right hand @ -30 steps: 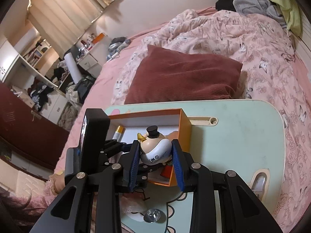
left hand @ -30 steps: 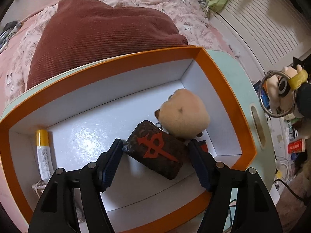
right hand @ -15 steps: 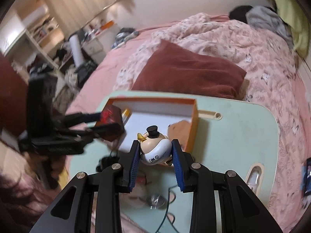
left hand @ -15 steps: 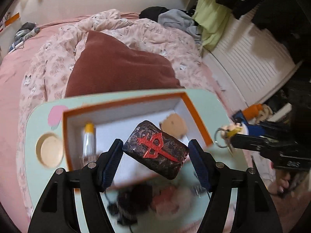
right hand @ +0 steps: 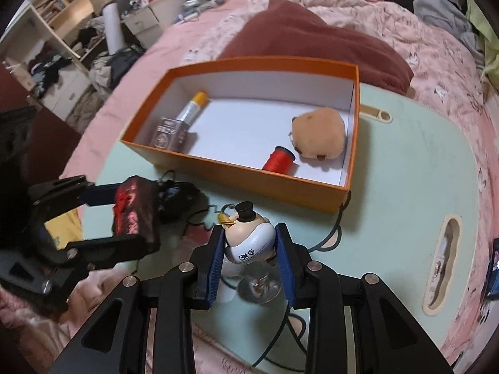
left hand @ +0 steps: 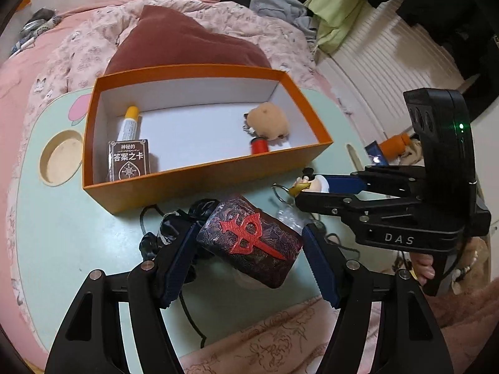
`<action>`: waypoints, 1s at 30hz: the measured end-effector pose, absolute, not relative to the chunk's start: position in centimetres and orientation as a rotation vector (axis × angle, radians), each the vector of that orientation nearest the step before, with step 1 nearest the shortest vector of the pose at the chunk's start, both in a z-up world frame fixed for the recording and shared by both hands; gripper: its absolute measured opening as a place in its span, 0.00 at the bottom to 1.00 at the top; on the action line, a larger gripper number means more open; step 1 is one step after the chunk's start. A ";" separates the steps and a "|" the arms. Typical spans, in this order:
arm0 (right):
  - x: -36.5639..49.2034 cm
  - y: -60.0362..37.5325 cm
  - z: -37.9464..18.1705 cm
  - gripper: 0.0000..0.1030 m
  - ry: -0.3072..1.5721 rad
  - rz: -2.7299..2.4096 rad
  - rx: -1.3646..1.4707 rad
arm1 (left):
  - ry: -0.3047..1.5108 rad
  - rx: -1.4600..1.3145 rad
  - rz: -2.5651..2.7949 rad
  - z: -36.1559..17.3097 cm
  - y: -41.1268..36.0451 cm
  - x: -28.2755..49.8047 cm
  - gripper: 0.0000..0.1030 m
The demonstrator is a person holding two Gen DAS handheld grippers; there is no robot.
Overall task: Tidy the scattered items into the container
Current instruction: 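Carry the pouch out with the left tool while the right tool sets the duck on the tray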
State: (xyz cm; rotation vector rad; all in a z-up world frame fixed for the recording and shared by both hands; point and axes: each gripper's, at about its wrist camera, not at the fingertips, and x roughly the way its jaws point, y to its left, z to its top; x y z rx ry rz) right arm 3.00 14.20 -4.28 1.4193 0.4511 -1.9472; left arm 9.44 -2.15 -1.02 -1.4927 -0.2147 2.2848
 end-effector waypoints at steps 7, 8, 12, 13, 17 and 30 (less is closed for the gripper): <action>2.8 14.2 -3.5 0.32 0.437 -1.947 1.407 | -0.102 -1.494 2.350 -2.1 -1.1 8.6 0.67; 2.8 14.2 -3.1 0.32 0.428 -1.950 1.397 | -0.109 -1.489 2.348 -2.1 -1.3 8.5 0.67; 2.2 14.1 -0.9 0.32 0.414 -1.983 1.341 | -0.181 -1.483 2.349 -1.7 -2.4 8.4 0.68; 2.0 14.0 -0.5 0.32 0.415 -1.996 1.329 | -0.198 -1.481 2.354 -1.5 -2.8 8.3 0.68; 0.8 12.9 0.7 0.32 0.447 -2.033 1.304 | -0.228 -1.460 2.392 -0.9 -4.0 8.4 0.68; -4.0 8.5 -0.7 0.32 0.680 -2.042 1.343 | -0.358 -1.363 2.581 1.0 -10.3 8.6 0.68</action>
